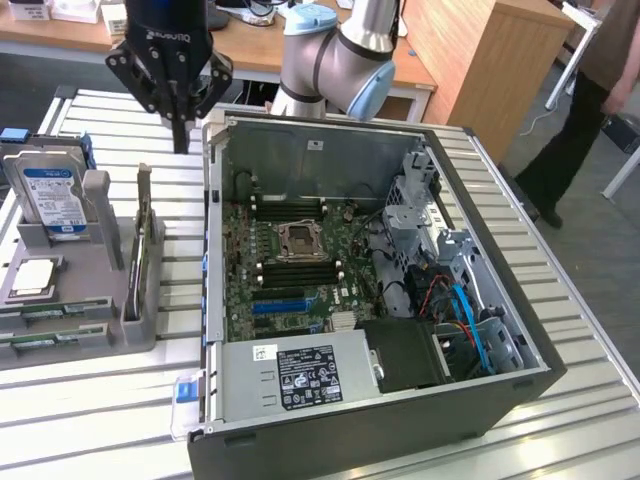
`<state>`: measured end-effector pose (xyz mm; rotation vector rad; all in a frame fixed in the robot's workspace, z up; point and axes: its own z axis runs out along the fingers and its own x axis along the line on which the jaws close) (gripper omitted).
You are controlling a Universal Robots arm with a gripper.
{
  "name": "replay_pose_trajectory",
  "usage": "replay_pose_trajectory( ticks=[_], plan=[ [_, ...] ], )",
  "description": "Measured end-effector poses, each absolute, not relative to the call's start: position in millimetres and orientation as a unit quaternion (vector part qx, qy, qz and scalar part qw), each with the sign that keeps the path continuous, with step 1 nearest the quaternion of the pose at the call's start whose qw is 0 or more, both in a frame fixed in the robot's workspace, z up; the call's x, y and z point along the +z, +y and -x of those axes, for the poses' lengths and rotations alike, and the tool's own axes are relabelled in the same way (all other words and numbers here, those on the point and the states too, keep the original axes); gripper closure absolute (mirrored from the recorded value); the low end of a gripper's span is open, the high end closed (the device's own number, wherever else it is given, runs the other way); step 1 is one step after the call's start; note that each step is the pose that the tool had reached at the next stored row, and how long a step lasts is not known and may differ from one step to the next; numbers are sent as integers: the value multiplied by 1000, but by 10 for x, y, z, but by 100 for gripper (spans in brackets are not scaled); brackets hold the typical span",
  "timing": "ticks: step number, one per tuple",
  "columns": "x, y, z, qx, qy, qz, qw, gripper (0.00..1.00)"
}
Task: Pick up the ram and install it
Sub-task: 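Reach for the ram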
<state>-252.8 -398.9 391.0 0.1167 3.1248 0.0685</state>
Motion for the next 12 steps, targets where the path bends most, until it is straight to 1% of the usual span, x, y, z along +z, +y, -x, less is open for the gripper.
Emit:
replay_pose_trajectory(
  ticks=[12],
  plan=[
    [3901,-3989,2983,22,999,-37,2,89]
  ],
)
